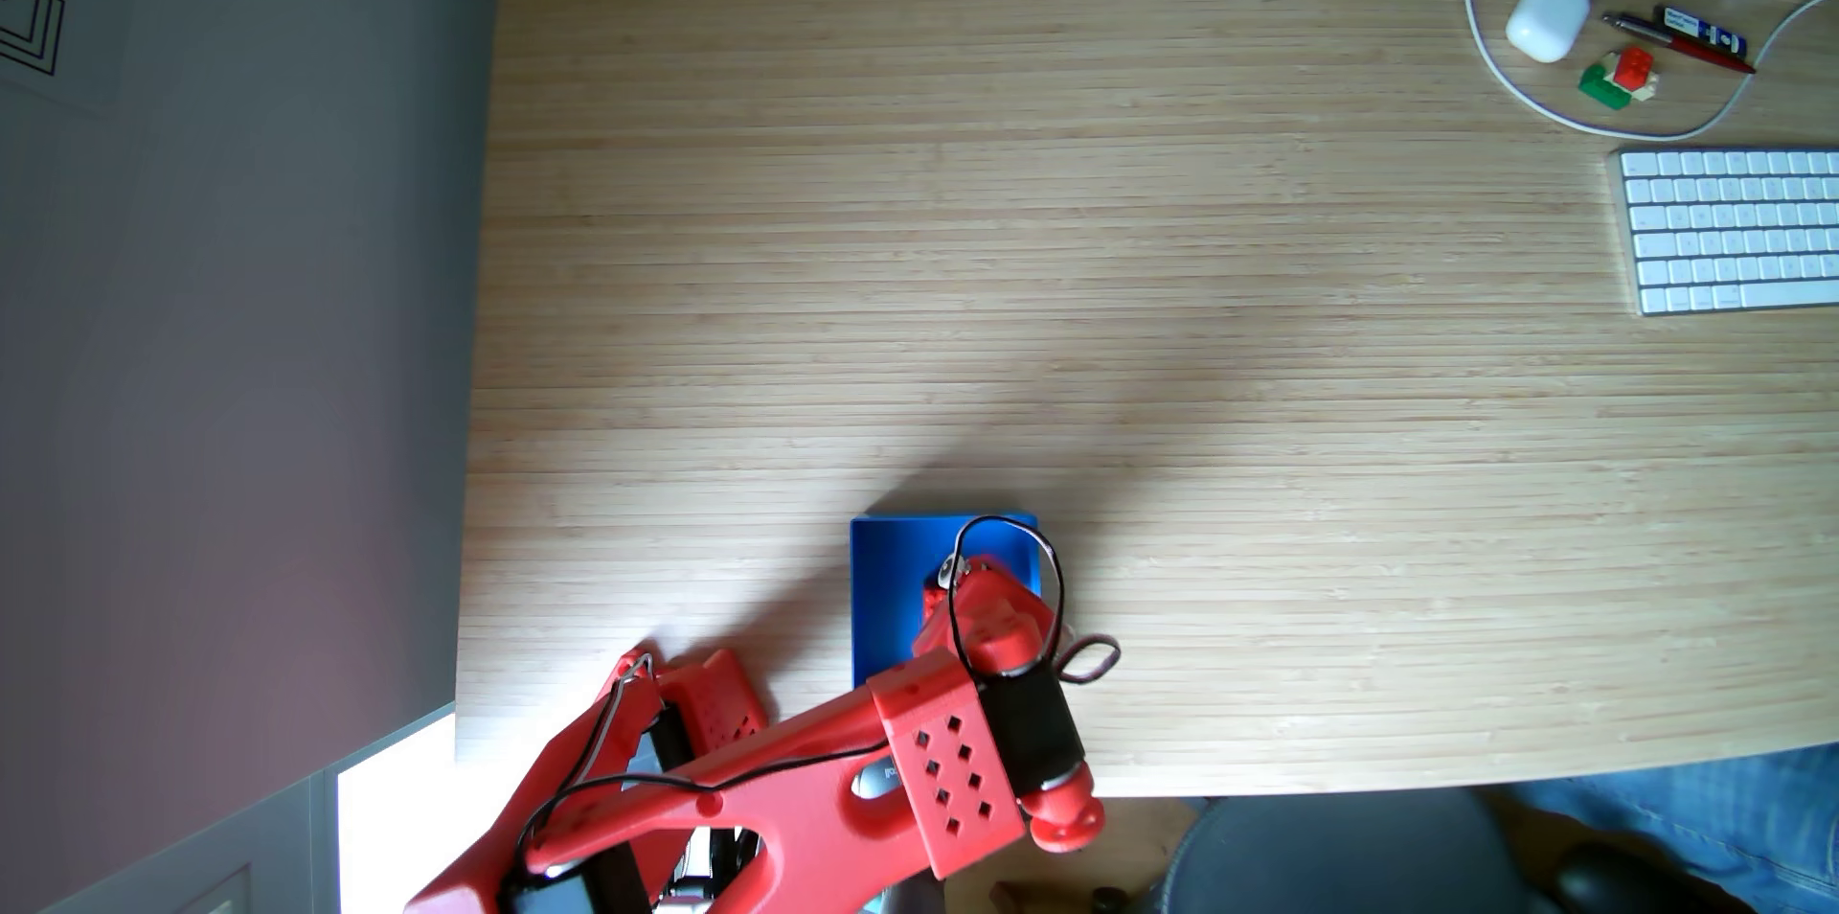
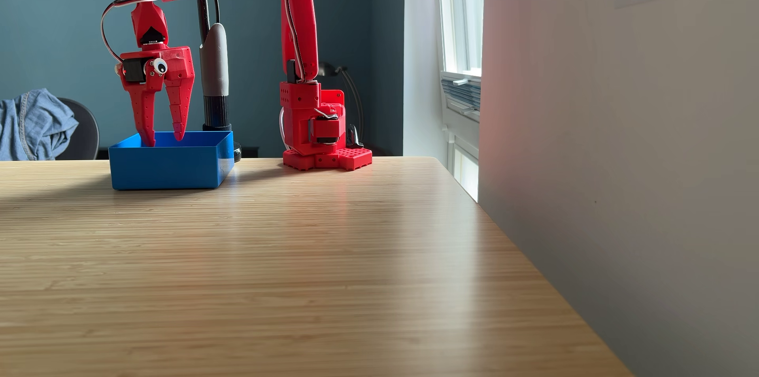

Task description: Put the red lego brick in blue bin

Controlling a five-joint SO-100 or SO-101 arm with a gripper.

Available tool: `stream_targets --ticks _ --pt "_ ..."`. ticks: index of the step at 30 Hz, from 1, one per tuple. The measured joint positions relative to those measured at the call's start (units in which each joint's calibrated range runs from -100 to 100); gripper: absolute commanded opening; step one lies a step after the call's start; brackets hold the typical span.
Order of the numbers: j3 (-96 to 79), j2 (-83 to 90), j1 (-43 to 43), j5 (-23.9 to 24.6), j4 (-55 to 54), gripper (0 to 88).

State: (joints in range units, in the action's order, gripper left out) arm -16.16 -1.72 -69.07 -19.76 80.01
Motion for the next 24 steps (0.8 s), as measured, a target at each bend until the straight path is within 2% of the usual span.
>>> stream_targets --ticks 6,11,18,24 --pt "1.0 0.0 1.3 0.0 0.7 20.9" --pt "9.6 0.0 5.3 1.8 6.6 16.5" --pt "21.1 0.0 15.9 7.0 10.1 0.9" --pt "22.2 0.0 29.8 13.8 10.3 0.1"
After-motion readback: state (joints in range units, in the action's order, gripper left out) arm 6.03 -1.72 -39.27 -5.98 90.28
